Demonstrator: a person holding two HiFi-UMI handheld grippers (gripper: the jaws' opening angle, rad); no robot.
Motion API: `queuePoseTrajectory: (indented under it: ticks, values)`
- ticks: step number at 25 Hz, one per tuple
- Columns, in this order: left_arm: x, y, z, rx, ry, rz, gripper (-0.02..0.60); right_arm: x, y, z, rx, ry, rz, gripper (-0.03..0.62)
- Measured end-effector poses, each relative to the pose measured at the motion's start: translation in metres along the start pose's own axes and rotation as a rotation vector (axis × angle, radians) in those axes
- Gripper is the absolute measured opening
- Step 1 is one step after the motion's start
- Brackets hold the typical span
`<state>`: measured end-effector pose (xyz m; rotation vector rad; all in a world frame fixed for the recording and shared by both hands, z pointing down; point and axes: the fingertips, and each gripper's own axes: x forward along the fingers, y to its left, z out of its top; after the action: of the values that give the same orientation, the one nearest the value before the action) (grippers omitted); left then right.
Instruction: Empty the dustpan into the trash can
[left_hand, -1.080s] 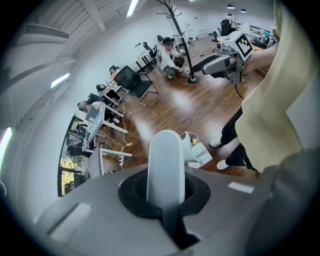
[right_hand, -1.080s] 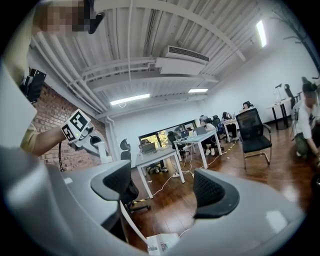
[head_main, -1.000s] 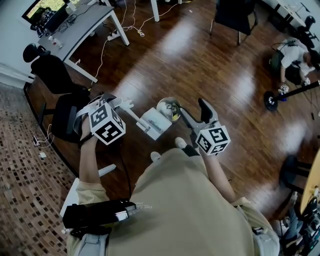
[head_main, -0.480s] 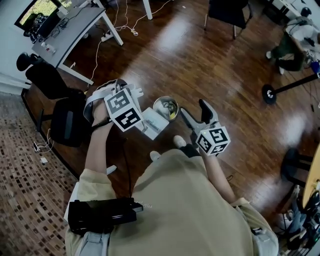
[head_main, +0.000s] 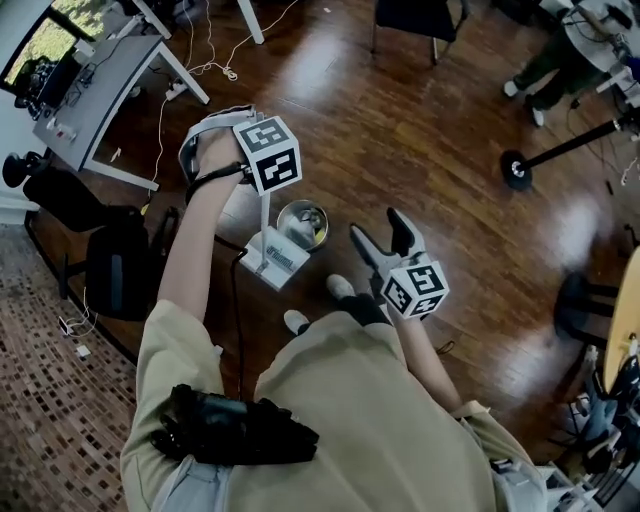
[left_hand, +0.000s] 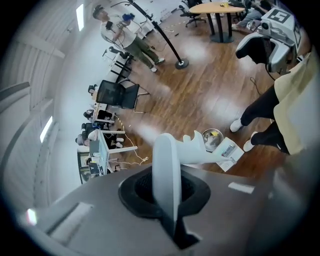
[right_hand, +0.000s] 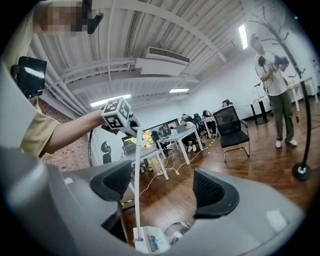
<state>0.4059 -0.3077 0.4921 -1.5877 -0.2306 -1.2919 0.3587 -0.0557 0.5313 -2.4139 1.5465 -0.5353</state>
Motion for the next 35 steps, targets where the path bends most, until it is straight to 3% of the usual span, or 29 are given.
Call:
queuePoseTrajectory:
  ticks: [6,16,29,33,35]
  values:
    - [0.025,0.019,0.051,0.075,0.011,-0.018,0.0,-0.018,-0.045,0.014,-0.006,-0.026,-0.066,0.374]
    - [0.027,0.021,0.062,0.073,0.027,-0.025,0.0,-0.027,-0.074,0.016,0.01,-0.021,-0.077,0.373]
    - [-0.022,-0.022,-0.011,-0.022,-0.013,-0.007,0.0,0.01,-0.007,0.01,-0.025,0.019,0.086,0.373]
    - [-0.045,-0.049,-0.043,-0.072,-0.035,-0.024,0.0,0.024,0.025,0.001,-0.04,0.043,0.156,0.372]
    - [-0.052,-0.066,-0.067,-0.08,-0.004,-0.033,0.0,0.033,0.044,-0.001,-0.048,0.05,0.192,0.371]
